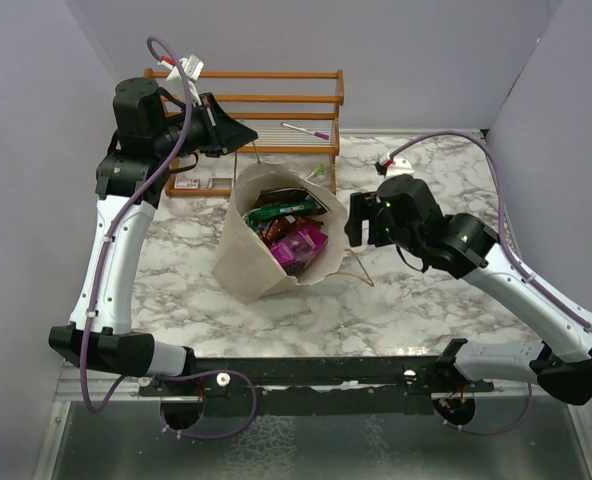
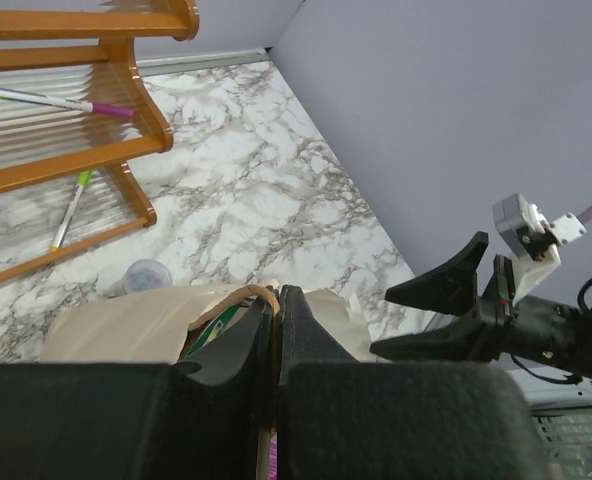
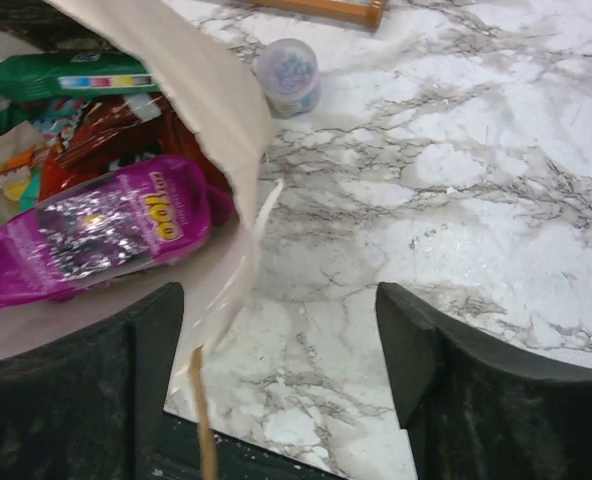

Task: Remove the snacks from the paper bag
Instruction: Adjust the paper bag at the center of the board.

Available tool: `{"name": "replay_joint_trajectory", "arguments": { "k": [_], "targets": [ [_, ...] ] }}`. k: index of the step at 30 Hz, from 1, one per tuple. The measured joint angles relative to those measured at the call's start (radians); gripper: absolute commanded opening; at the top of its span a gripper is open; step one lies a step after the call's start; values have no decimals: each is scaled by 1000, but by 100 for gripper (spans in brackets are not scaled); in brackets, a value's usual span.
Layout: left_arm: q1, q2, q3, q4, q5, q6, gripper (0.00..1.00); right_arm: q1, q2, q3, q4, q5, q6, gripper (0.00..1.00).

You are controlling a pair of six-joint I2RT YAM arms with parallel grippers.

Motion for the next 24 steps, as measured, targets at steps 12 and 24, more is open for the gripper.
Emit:
{"name": "replay_joint_trajectory", "arguments": {
  "k": [12, 24],
  "targets": [
    [6, -7, 2, 7, -8, 54, 0, -74, 2, -209, 231, -426, 131, 29],
    [8, -164, -221, 240, 59, -20, 0, -76, 10, -237, 344, -493, 134, 31]
  ]
}}
